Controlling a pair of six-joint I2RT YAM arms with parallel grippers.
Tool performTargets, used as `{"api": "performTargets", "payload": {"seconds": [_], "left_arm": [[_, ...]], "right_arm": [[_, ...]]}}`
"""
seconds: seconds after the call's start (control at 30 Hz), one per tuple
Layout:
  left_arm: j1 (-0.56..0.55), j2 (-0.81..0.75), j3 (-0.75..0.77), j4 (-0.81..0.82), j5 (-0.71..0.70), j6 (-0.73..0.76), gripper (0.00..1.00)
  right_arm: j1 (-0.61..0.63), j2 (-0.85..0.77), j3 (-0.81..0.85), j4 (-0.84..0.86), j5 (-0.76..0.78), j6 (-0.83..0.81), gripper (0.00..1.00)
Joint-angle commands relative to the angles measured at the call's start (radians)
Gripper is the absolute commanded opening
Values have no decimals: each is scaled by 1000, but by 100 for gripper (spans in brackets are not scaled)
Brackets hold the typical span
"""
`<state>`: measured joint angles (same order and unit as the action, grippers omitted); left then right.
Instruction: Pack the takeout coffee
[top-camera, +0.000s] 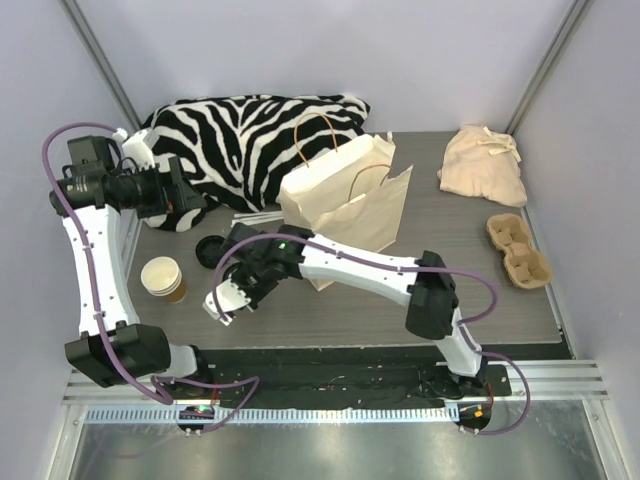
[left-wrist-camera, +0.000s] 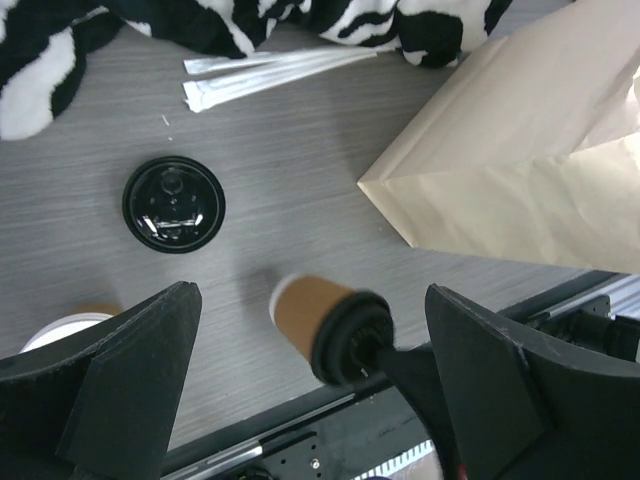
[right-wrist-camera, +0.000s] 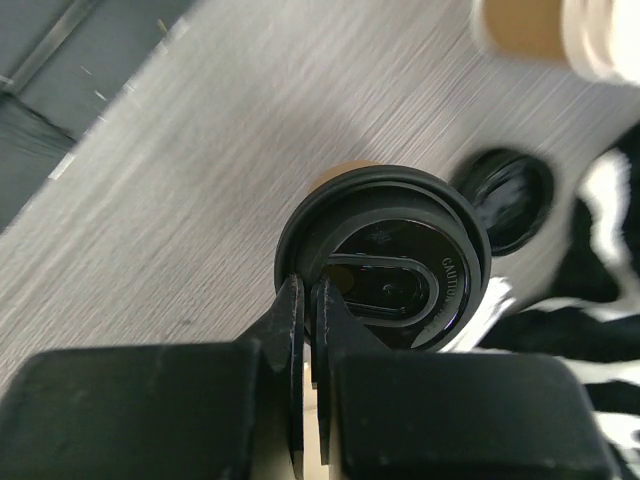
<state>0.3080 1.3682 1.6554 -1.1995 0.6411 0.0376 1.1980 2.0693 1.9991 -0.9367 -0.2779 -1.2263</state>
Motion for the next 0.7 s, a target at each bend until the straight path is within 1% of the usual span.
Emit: {"api": "performTargets", "payload": {"seconds": [0.0, 0.27, 0.3, 0.37, 0.4, 0.47, 0.5, 0.57, 0.6, 0.67], "left_arm": [[13, -26, -32, -18, 48, 56, 100], [22, 0, -68, -40, 69, 100, 100], [22, 3, -68, -43, 72, 104, 100], [23, 11, -69, -48, 80, 108, 100], [25, 12, -69, -43, 80, 108, 100], [26, 20, -72, -40, 81, 107, 100], [26, 23, -72, -35, 86, 105, 100], [25, 34, -69, -32, 89, 97, 100], [26, 37, -68, -31, 94, 93, 100], [25, 49, -62, -31, 97, 90, 100]], "right_arm": [[2, 80, 105, -40, 140, 90, 1], [-6, 118, 87, -48, 160, 80, 2], [-9, 118, 90, -48, 158, 80, 9], [-18, 118, 98, -51, 154, 86, 18], [-20, 117, 104, -56, 145, 91, 25], [-31, 109, 125, -59, 131, 105, 29], [-34, 107, 132, -57, 126, 106, 36], [-44, 107, 148, -56, 121, 106, 39], [-49, 109, 155, -57, 118, 108, 45], [-60, 118, 173, -57, 118, 108, 49]]}}
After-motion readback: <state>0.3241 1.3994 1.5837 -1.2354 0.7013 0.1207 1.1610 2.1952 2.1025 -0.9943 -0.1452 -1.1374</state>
